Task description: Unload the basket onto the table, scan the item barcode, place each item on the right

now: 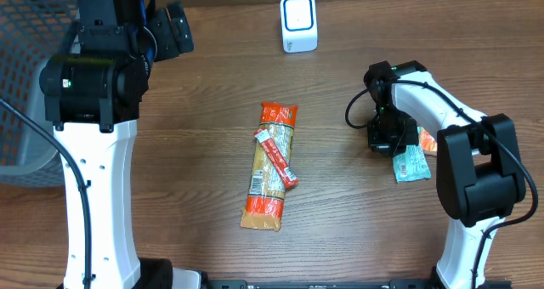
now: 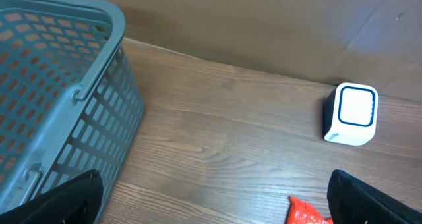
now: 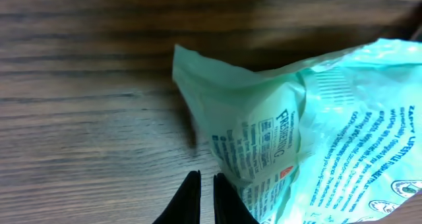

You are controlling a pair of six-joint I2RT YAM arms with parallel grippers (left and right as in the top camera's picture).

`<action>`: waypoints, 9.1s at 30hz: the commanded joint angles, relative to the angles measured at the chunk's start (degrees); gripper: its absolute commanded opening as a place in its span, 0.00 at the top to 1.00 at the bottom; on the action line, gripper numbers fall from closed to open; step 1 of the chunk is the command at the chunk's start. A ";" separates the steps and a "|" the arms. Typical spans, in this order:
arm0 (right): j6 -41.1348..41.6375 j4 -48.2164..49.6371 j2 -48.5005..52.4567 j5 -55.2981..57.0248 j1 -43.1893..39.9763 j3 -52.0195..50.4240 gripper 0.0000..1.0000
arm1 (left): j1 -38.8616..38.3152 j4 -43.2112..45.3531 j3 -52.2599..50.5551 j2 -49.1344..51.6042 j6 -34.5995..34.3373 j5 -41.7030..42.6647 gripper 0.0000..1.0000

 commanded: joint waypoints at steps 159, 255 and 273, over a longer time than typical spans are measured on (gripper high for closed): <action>-3.15 12.55 -13.75 -15.98 13.42 -18.29 0.96 | 0.22 0.04 0.55 -0.17 1.05 -0.59 0.00; -6.12 11.15 -21.68 -20.28 0.81 -11.52 0.47 | 0.22 0.04 0.55 -0.17 1.05 -0.59 0.00; -3.52 20.11 -21.68 -12.79 5.27 -19.91 0.50 | 0.22 0.04 0.55 -0.17 1.05 -0.59 0.00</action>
